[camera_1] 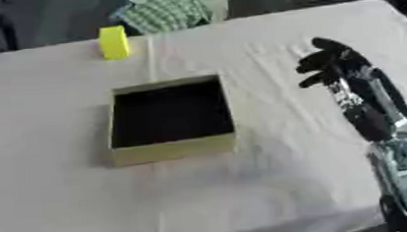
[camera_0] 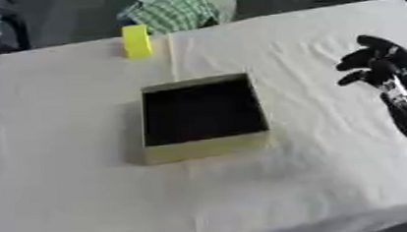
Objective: Pick up objects on the table and place them in the box.
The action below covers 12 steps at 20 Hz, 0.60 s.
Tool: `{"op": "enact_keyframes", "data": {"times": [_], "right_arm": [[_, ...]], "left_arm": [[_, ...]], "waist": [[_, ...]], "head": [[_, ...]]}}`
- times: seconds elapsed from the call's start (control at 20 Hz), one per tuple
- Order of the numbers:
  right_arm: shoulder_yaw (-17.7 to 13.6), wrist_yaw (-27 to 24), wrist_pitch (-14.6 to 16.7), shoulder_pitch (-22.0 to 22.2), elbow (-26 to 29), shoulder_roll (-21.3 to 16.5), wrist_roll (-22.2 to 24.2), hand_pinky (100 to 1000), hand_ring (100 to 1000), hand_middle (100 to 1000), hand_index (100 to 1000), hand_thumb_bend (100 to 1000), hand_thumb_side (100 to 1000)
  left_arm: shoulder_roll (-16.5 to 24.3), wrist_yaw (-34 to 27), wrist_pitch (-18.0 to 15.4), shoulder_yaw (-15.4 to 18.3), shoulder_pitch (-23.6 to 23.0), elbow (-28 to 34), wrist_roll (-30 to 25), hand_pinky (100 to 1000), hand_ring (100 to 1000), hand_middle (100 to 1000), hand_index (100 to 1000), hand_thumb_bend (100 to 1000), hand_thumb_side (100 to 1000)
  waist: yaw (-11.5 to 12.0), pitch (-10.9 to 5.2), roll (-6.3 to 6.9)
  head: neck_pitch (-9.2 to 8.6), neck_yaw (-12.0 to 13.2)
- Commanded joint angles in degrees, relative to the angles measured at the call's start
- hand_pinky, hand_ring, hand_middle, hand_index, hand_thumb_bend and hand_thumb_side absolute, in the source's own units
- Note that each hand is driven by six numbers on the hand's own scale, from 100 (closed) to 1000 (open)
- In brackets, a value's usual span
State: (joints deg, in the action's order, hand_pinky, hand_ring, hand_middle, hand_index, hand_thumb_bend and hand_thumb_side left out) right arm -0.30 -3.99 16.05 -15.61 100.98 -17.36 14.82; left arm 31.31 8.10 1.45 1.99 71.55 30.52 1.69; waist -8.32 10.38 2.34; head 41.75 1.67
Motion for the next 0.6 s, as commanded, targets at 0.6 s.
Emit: {"op": "enact_keyframes", "data": {"times": [0.6], "right_arm": [[-0.08,0.55,0.17,-0.97,1.08,-0.26,0.26,609,724,679,907,100,704]], "left_arm": [[2.76,-0.19,-0.76,-0.43,1.47,3.09,-0.05,922,895,934,854,313,900]], "waist": [[-0.11,0.65,0.16]], "head": [[0.05,-0.30]]}}
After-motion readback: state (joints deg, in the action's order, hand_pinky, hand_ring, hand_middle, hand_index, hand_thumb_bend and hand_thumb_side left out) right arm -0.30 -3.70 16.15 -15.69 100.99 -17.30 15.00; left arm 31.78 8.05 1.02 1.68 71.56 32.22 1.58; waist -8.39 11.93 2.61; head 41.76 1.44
